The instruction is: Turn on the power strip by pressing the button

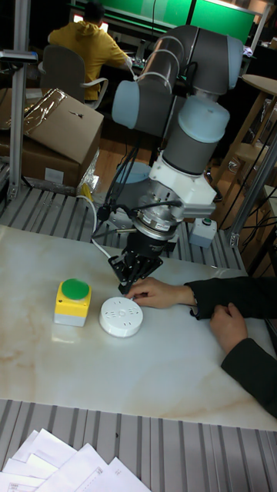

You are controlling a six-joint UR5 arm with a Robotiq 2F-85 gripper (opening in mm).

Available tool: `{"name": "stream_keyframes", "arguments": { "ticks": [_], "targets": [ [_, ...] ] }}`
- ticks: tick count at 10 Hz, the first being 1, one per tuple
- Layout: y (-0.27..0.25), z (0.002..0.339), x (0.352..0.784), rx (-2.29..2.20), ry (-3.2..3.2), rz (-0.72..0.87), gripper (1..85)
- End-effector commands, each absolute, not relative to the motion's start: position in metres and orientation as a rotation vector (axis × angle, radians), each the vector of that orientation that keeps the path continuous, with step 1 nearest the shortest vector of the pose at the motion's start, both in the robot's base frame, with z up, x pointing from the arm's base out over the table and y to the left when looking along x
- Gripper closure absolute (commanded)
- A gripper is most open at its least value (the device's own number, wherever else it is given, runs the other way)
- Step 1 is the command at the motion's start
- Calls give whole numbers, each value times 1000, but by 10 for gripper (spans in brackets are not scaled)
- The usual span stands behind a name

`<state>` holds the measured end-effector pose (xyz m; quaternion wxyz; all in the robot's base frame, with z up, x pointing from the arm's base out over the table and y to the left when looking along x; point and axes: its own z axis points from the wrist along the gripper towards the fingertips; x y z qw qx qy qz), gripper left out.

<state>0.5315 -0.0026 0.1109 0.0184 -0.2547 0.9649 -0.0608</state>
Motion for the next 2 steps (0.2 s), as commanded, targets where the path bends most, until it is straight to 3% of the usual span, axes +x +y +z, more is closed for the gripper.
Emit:
{"name": "stream_keyframes", "arguments": {
  "ticks": [1, 2],
  "targets": [
    [0, 111, 546, -715, 2962, -149, 847],
    [3, 111, 550, -714, 2957, -145, 847]
  ]
}}
